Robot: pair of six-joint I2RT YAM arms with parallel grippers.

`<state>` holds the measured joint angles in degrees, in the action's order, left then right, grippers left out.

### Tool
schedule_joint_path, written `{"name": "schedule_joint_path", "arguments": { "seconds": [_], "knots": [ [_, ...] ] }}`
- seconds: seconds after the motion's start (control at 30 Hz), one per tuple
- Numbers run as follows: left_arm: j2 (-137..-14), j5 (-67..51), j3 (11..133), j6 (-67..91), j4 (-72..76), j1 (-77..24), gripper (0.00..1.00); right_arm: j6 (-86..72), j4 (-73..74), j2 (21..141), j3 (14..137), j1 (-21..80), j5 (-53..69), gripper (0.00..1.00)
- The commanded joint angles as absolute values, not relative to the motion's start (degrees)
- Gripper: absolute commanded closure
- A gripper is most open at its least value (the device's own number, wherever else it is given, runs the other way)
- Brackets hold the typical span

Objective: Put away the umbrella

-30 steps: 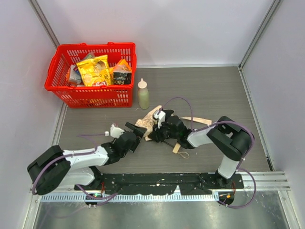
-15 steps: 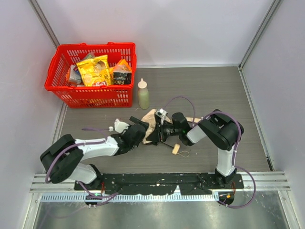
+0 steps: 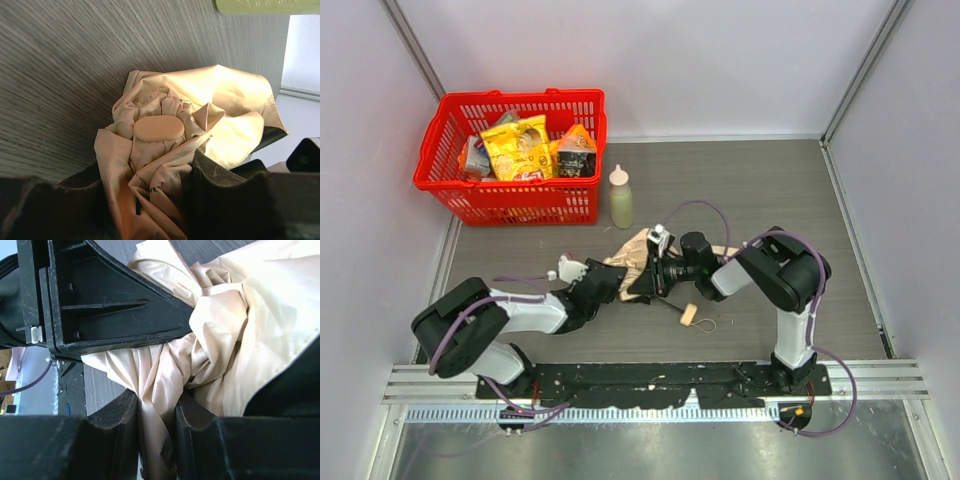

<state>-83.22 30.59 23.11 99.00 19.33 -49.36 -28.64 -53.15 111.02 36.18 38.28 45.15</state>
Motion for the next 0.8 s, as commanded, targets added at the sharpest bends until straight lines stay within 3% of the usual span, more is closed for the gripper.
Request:
{"name": "schedule_joint_path", "arguments": {
  "seconds": [0.0, 0.07, 0.1, 0.2, 0.33, 0.43, 0.77],
  "knots": [
    [-84.55, 27.08, 21.8, 93.78, 11.52, -49.04, 1.0, -27.52, -32.9, 106.81, 36.03, 39.64, 43.96, 0.8],
    [-83.85, 25.85, 22.23, 94.39, 9.15, -49.04, 1.0, -25.23, -25.52, 101.55, 37.17, 39.99, 39.48, 0.63],
    [-83.59, 25.32, 22.5, 94.57, 8.18, -49.13, 1.0, -24.44, -22.01, 99.86, 37.61, 40.16, 38.33, 0.36],
    [-82.62, 24.08, 23.81, 95.18, 2.83, -49.04, 1.0, -19.36, -8.94, 91.33, 39.81, 41.3, 32.04, 0.21],
    [-82.0, 22.86, 24.96, 96.24, 0.18, -49.13, 1.0, -10.49, 4.81, 81.58, 45.78, 47.52, 12.03, 0.19],
    [-81.91, 21.71, 25.66, 97.12, -2.0, -49.13, 1.0, -3.27, 1.86, 75.17, 43.96, 57.7, -8.7, 0.19],
    [-80.86, 18.9, 28.56, 99.93, -10.98, -49.22, 1.0, 15.89, -27.75, 80.94, 34.98, 66.79, -19.25, 0.2]
  ]
}}
